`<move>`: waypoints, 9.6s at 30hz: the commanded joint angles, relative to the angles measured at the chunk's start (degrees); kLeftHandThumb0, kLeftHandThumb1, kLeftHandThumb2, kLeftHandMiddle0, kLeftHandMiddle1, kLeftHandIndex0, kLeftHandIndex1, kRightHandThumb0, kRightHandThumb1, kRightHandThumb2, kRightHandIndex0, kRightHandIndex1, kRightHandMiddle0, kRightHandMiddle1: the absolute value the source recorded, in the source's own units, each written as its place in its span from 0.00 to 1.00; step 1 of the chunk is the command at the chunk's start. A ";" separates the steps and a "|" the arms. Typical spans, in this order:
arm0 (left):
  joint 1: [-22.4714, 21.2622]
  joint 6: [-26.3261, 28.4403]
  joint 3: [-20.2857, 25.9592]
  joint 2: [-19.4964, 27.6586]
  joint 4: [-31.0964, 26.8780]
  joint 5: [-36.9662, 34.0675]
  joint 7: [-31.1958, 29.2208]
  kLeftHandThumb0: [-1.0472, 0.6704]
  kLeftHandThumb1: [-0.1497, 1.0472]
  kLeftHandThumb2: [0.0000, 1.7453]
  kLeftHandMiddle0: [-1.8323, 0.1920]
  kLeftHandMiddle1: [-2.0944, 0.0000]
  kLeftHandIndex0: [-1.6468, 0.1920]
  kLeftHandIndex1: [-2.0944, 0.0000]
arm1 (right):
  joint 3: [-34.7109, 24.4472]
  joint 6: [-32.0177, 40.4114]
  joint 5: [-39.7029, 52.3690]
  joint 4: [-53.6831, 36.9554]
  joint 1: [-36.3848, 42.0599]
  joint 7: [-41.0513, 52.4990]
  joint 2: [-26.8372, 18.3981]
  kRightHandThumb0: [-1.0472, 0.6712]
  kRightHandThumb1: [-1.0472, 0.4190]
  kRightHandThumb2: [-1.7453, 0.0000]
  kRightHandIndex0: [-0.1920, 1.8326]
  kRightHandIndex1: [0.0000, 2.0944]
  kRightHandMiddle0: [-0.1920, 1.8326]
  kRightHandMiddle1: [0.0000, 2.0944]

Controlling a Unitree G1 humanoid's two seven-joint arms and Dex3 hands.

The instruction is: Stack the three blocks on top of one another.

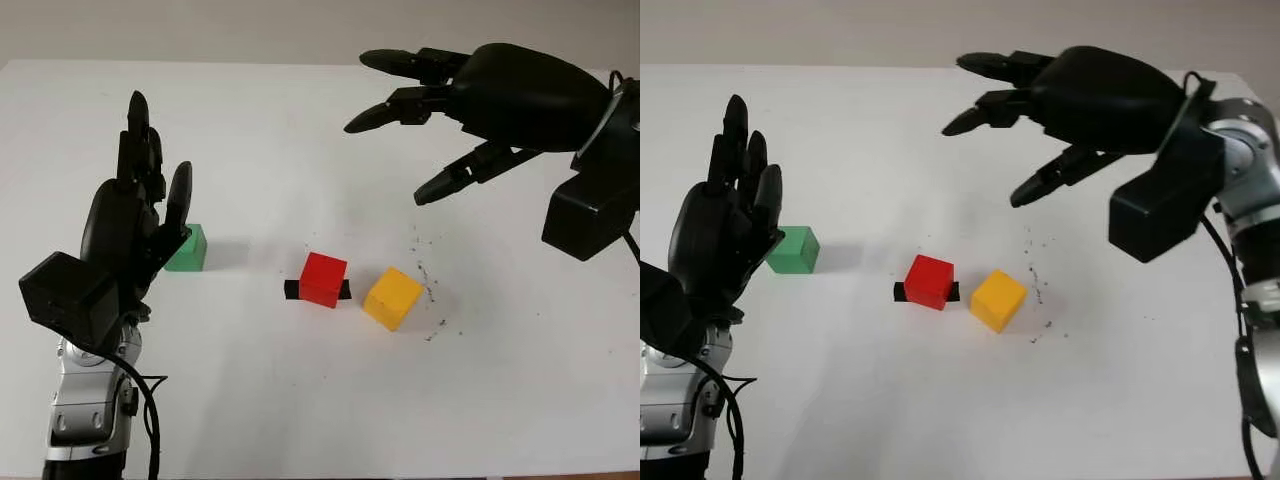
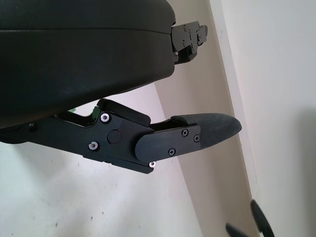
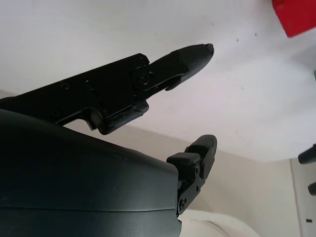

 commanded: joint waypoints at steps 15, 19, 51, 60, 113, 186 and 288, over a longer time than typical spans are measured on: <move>-0.59 -0.03 -0.12 1.00 -0.45 -0.86 -1.71 0.19 1.00 0.34 1.00 0.98 1.00 0.99 | -3.39 4.80 2.87 -15.69 14.49 9.24 -2.63 0.17 0.03 0.96 0.09 0.01 0.25 0.05; -0.63 0.75 -0.14 1.12 -0.79 -0.93 -1.73 0.20 1.00 0.34 1.00 0.99 1.00 1.00 | -2.33 5.18 1.57 -14.97 15.47 9.25 -1.47 0.17 0.04 0.97 0.08 0.01 0.25 0.05; -0.15 0.63 0.30 1.39 -1.22 -1.86 -1.59 0.20 1.00 0.33 1.00 0.98 1.00 0.99 | 1.11 3.49 -4.50 -11.83 16.45 6.55 2.66 0.19 0.15 0.97 0.13 0.03 0.33 0.26; -0.34 0.73 0.25 1.52 -1.10 -2.11 -1.71 0.19 1.00 0.33 1.00 0.98 1.00 0.99 | 1.76 3.93 -4.70 -12.61 16.26 7.02 3.25 0.21 0.15 0.97 0.14 0.03 0.28 0.40; 0.24 -0.24 -0.26 0.85 -1.11 -1.59 -1.35 0.21 1.00 0.33 0.99 0.97 1.00 0.99 | 4.13 -5.72 -8.30 -4.17 14.07 -0.28 7.06 0.34 0.11 0.97 0.22 0.04 0.36 0.63; 1.51 1.88 0.21 0.54 -3.64 -2.05 -0.40 0.21 1.00 0.33 1.00 0.98 1.00 0.99 | 2.79 16.73 7.11 12.26 -6.35 23.23 24.23 0.34 0.08 0.97 0.17 0.03 0.31 0.72; -11.49 -2.88 -10.33 35.32 19.80 30.09 -15.56 0.10 0.88 0.03 0.96 0.99 0.75 0.98 | -19.60 50.28 29.62 -25.15 31.82 -16.63 40.82 0.14 0.00 0.58 0.00 0.00 0.00 0.00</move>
